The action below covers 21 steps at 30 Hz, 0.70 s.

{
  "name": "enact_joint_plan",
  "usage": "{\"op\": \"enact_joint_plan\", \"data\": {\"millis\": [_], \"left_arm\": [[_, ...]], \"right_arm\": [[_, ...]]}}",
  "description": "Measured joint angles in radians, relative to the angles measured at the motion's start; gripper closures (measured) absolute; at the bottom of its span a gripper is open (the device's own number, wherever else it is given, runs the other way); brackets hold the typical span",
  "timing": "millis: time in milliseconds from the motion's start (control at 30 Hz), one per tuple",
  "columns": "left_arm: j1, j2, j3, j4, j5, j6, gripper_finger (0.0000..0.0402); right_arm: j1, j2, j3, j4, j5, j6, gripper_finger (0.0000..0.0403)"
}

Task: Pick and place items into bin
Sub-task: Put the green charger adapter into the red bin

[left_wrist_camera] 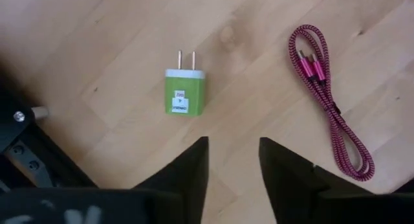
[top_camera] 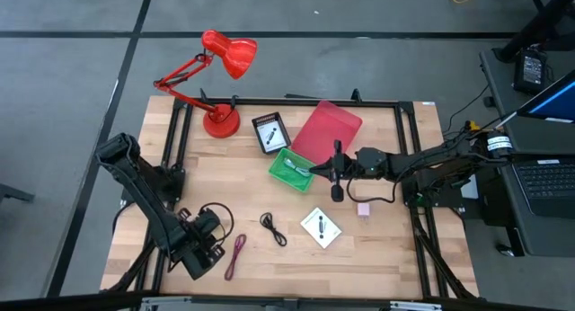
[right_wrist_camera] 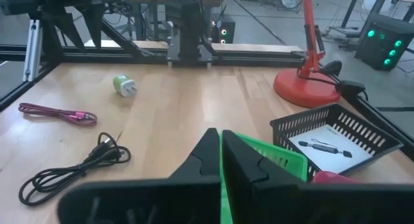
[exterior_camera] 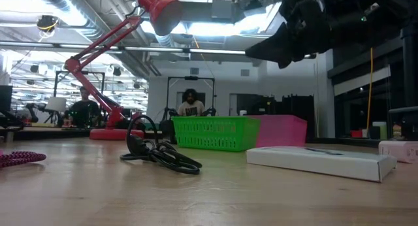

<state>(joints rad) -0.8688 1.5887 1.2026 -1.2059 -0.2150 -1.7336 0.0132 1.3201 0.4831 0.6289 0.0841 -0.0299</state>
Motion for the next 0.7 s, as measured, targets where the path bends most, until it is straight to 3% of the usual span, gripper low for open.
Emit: {"op": "enact_joint_plan", "data": {"millis": [233,533,700], "left_arm": [[0.0,0.0,-0.001,-0.007,0.003,0.017,0.0225],[0.0,0.0,-0.006,-0.044,-0.001,0.086,0.0221],[0.0,0.0,-0.083,-0.009,0.04,0.071,0.0221]], "right_arm": [[0.005,0.0,0.0,-0.01,0.0,0.001,0.0402],[0.018,0.0,0.0,-0.008,0.0,-0.001,0.0402],[0.018,0.0,0.0,-0.006,0.0,-0.001,0.0402]]}}
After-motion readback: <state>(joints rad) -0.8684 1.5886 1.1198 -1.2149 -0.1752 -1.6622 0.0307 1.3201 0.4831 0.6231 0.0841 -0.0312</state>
